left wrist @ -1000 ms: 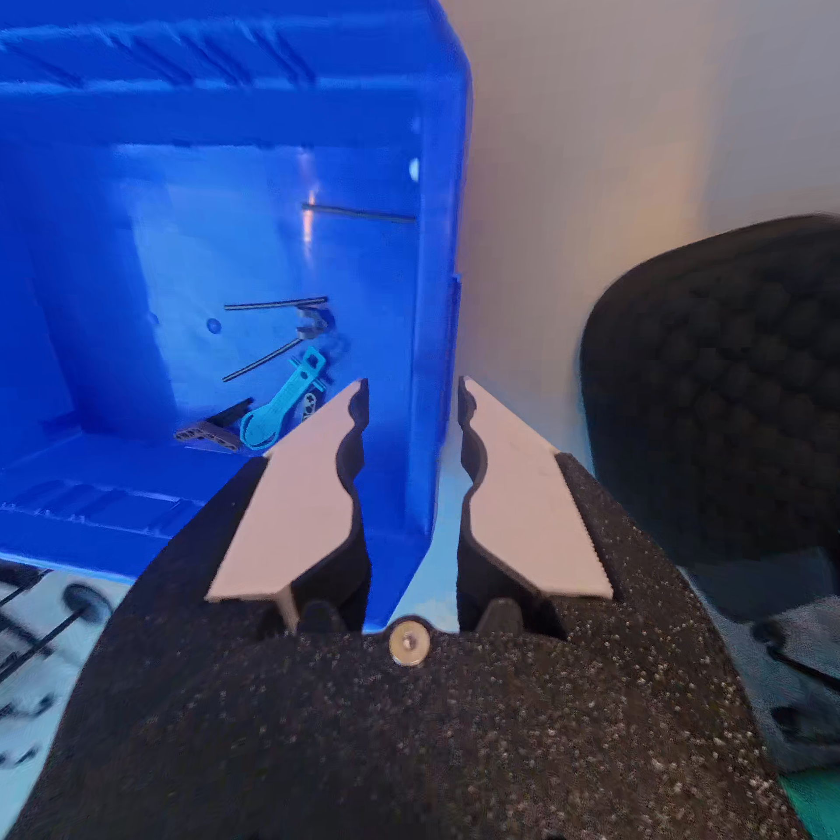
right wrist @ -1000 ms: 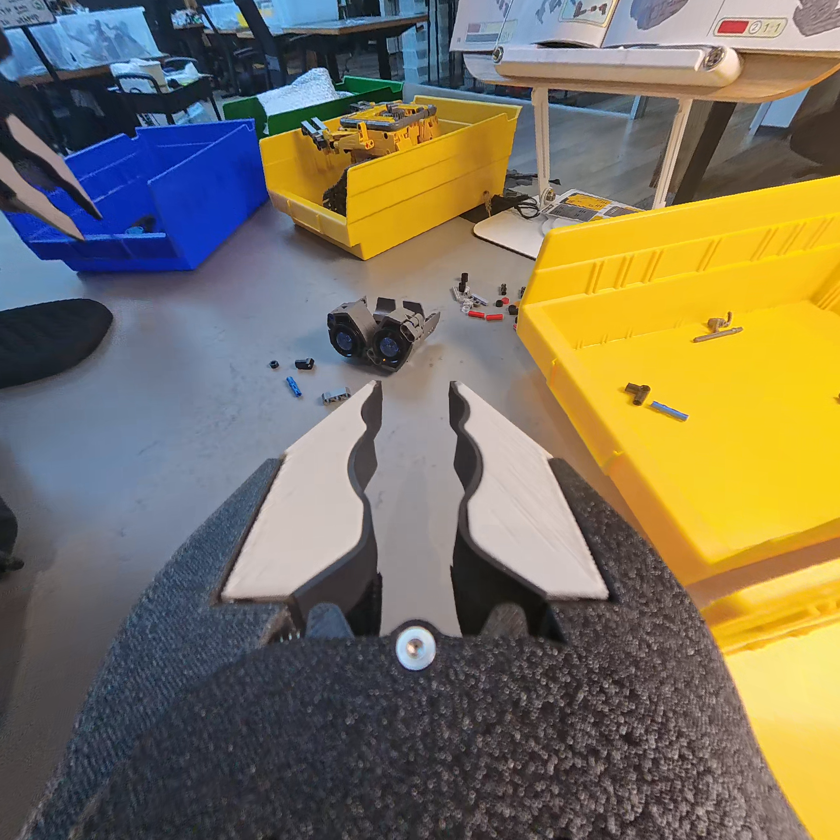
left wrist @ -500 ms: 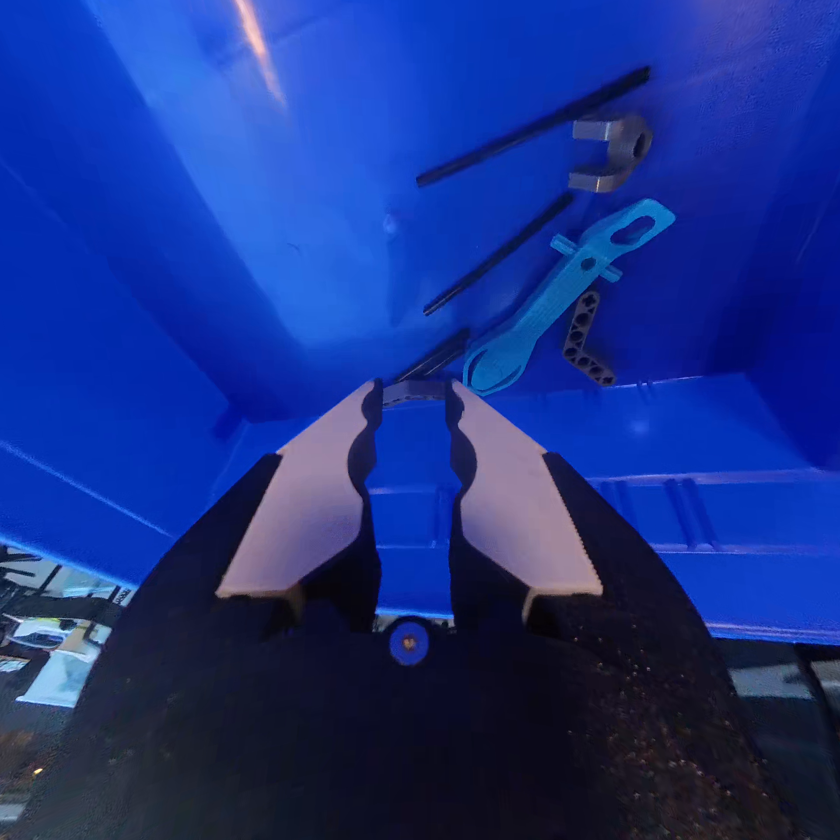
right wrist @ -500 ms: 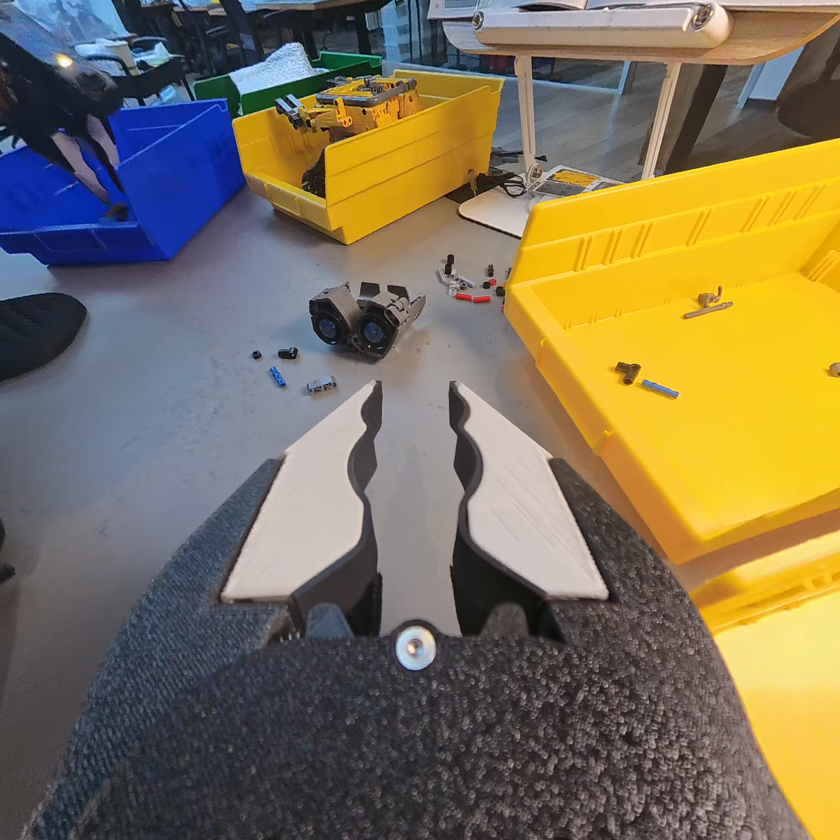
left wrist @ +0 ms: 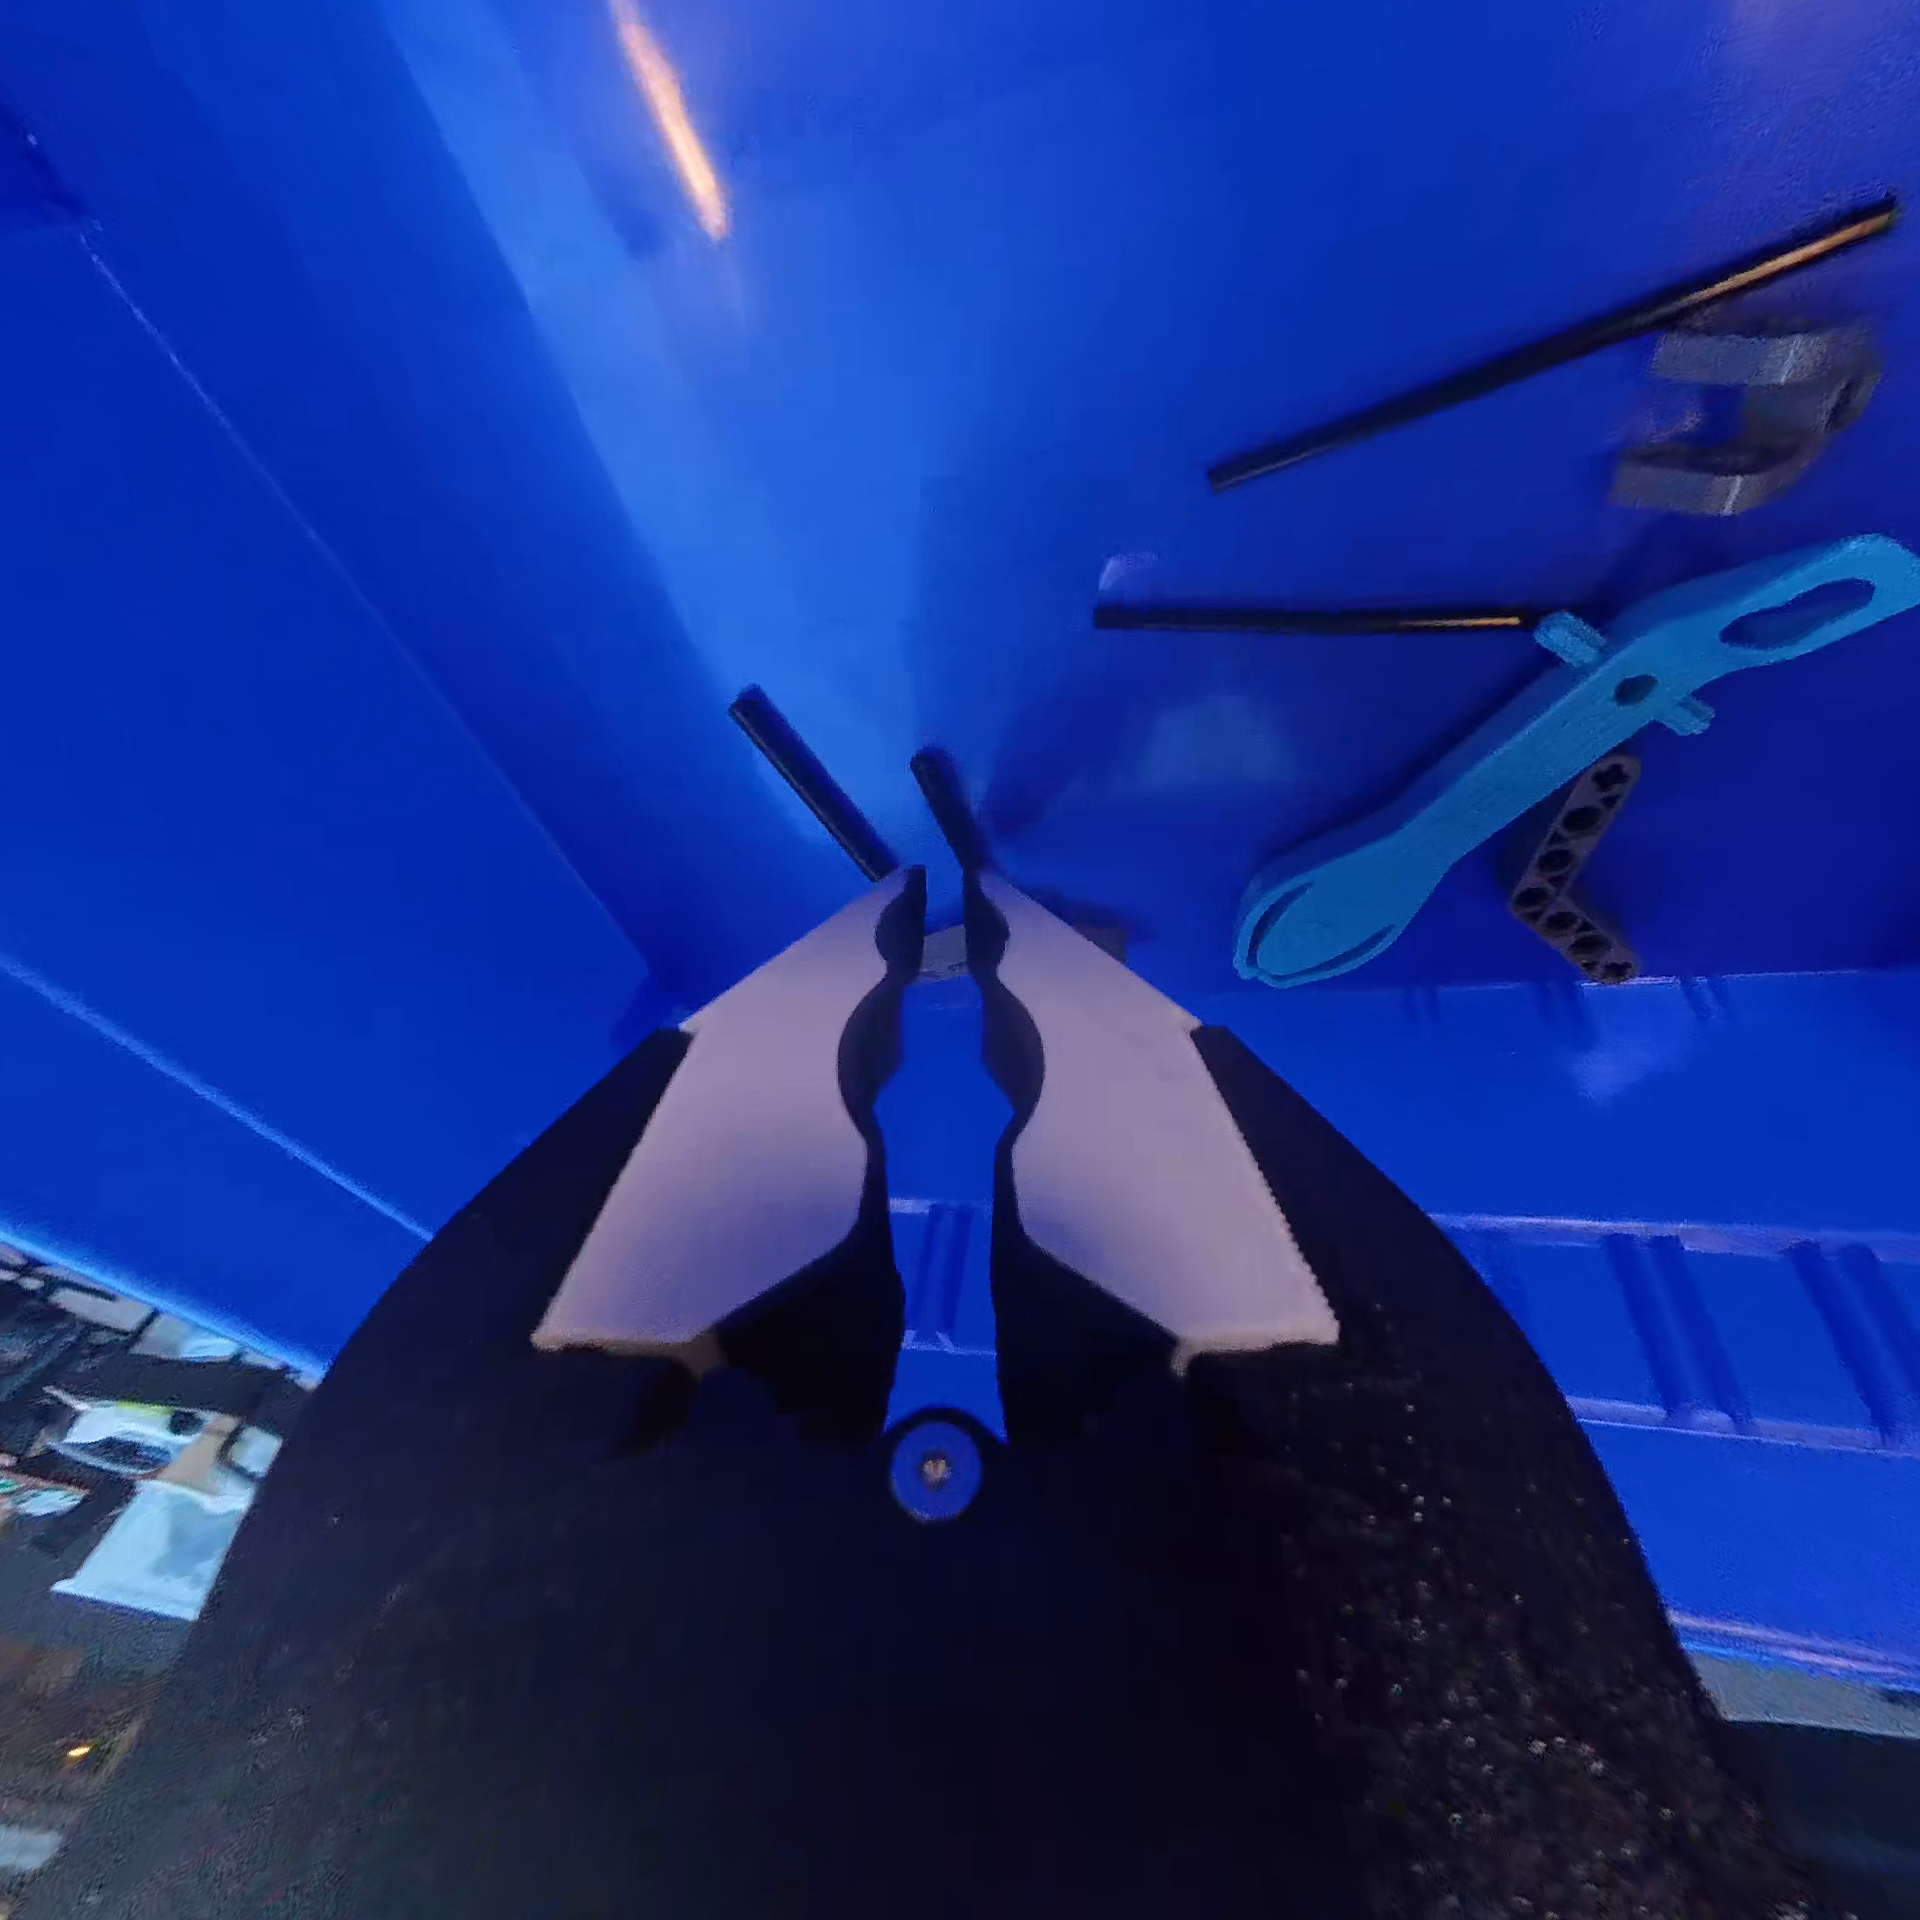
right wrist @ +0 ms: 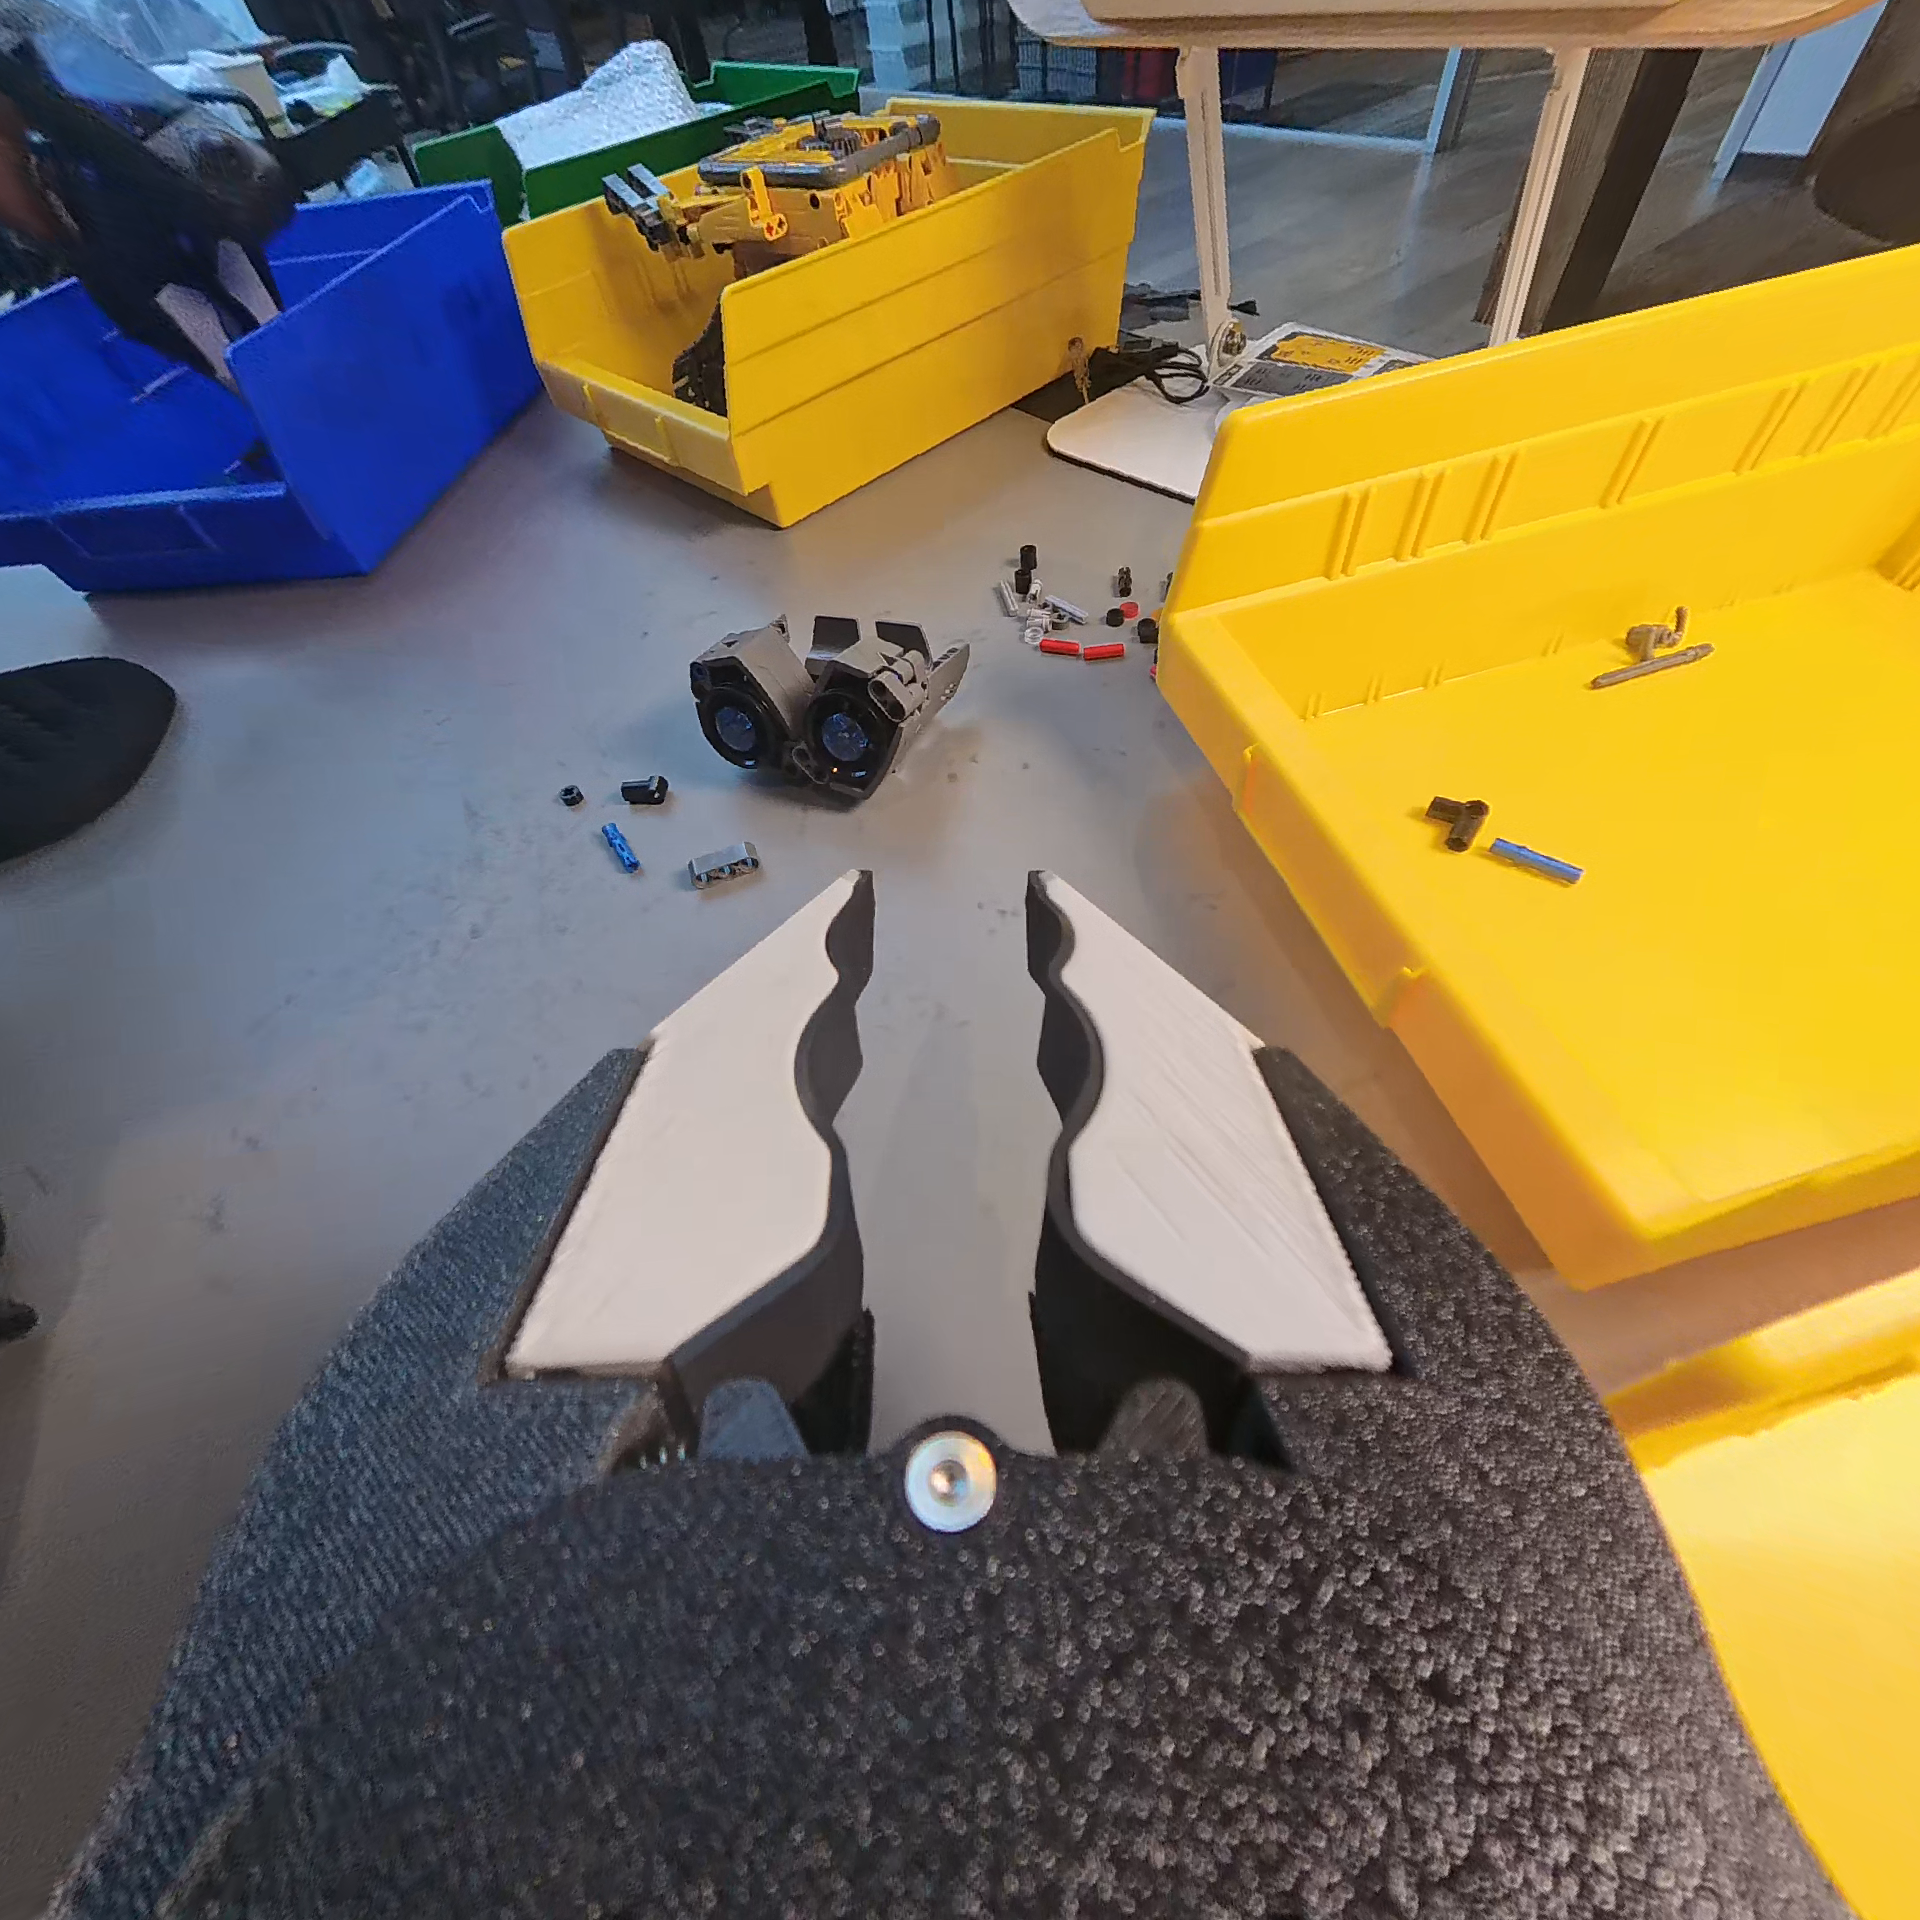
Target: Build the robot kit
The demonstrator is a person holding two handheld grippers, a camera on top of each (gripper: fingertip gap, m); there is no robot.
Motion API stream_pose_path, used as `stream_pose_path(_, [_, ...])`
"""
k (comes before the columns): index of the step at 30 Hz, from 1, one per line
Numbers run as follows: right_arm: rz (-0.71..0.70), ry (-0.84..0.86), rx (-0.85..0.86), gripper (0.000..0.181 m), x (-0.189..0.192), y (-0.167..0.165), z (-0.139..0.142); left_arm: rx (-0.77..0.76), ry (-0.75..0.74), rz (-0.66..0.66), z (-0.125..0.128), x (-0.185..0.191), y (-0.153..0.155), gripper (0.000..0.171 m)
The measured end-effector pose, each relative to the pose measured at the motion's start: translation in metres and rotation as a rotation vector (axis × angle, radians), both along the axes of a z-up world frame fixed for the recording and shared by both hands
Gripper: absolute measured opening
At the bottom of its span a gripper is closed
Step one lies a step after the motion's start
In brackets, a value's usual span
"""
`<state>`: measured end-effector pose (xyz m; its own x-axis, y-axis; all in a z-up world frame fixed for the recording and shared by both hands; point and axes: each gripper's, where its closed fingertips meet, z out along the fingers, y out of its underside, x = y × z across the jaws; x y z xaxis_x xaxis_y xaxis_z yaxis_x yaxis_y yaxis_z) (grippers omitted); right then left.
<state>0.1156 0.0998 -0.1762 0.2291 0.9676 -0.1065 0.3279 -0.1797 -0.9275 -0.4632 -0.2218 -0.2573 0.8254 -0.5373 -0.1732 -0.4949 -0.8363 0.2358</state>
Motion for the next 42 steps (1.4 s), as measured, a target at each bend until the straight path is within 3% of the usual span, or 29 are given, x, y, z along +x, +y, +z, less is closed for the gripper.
stream_pose_path(10, [-0.005,-0.009,-0.003,0.028,0.0,0.0,-0.002,0.051,-0.054,0.202,-0.005,-0.018,0.012,0.013])
stream_pose_path(12, [-0.004,-0.013,0.001,0.028,-0.001,-0.001,-0.002,0.037,-0.1,0.238,-0.008,-0.013,0.012,0.004])
stream_pose_path(16, [-0.001,0.001,0.005,0.028,-0.001,-0.002,0.001,0.027,-0.095,0.305,-0.007,-0.012,0.01,0.002])
stream_pose_path(18, [0.003,0.008,0.009,0.028,-0.001,-0.003,0.004,0.067,-0.077,0.313,0.003,-0.008,0.015,0.003])
stream_pose_path(20, [0.006,0.01,0.022,0.028,0.001,-0.004,0.007,0.25,-0.077,0.322,0.035,0.001,0.039,0.003])
stream_pose_path(22, [0.005,0.019,0.03,0.028,0.003,-0.004,0.011,0.49,-0.172,0.293,0.082,0.04,0.074,0.003])
stream_pose_path(24, [0.01,0.046,0.031,0.028,0.0,-0.004,0.015,0.658,-0.302,0.176,0.125,0.106,0.102,0.003])
stream_pose_path(27, [0.057,0.089,0.027,0.028,-0.011,-0.013,0.019,0.712,-0.44,-0.041,0.14,0.222,0.124,0.003])
stream_pose_path(30, [0.143,0.1,0.047,0.028,-0.024,-0.033,0.016,0.643,-0.587,-0.211,0.109,0.329,0.138,0.003])
stream_pose_path(33, [0.249,0.094,0.082,0.028,-0.034,-0.058,0.011,0.553,-0.639,-0.35,0.059,0.401,0.156,0.003])
stream_pose_path(37, [0.391,0.037,0.169,0.028,-0.046,-0.089,-0.006,0.432,-0.67,-0.473,0.016,0.459,0.174,0.004])
stream_pose_path(42, [0.512,-0.089,0.273,0.028,-0.056,-0.116,-0.04,0.385,-0.748,-0.505,0.0,0.488,0.182,0.004])
